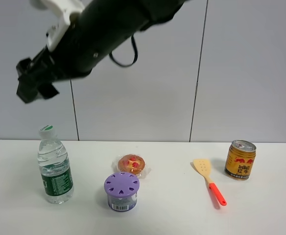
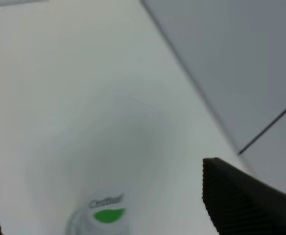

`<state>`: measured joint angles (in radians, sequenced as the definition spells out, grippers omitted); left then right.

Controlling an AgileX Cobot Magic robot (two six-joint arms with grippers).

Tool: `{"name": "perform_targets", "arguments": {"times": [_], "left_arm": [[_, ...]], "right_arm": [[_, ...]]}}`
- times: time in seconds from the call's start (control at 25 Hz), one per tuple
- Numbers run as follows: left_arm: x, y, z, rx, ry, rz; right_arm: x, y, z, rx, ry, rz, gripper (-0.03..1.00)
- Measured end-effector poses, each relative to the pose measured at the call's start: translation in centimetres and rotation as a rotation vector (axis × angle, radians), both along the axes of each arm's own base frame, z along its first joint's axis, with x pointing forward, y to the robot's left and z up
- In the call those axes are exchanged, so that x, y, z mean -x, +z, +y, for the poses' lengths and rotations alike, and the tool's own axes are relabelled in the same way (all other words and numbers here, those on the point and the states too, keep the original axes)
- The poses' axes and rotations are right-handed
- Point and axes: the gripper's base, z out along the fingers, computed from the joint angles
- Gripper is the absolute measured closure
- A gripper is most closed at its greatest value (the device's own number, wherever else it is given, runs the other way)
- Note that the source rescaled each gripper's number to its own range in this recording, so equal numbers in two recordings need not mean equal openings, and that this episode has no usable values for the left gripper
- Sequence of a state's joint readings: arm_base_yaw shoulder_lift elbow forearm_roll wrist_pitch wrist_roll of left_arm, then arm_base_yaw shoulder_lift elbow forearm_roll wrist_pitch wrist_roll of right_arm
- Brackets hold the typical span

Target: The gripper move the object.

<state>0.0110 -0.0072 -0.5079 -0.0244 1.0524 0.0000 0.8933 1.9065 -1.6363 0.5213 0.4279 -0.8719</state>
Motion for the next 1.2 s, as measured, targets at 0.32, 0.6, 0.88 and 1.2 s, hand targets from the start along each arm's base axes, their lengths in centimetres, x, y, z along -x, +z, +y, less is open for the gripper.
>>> {"name": "perform_targets", "arguments": {"times": [0.32,0.6,0.88,1.2], "left_arm": [[0.0,0.0,0.0,0.0,0.0,0.0],[0.0,0.0,0.0,0.0,0.0,0.0],[0.0,0.0,0.0,0.0,0.0,0.0],[0.0,0.0,0.0,0.0,0.0,0.0]], "right_arm": [[2.4,10.9,-7.4,-0.052,-0.177,-0.166,0.4],[4.8,16.7,-17.0,0.085,-0.52,-0.263,0.4],[9.4,17.5,-23.4,0.199,-0.673,-0.144,0.4],[15.4,12.9,-31.2,0.163,-0.794,-0.045,0.4]]}}
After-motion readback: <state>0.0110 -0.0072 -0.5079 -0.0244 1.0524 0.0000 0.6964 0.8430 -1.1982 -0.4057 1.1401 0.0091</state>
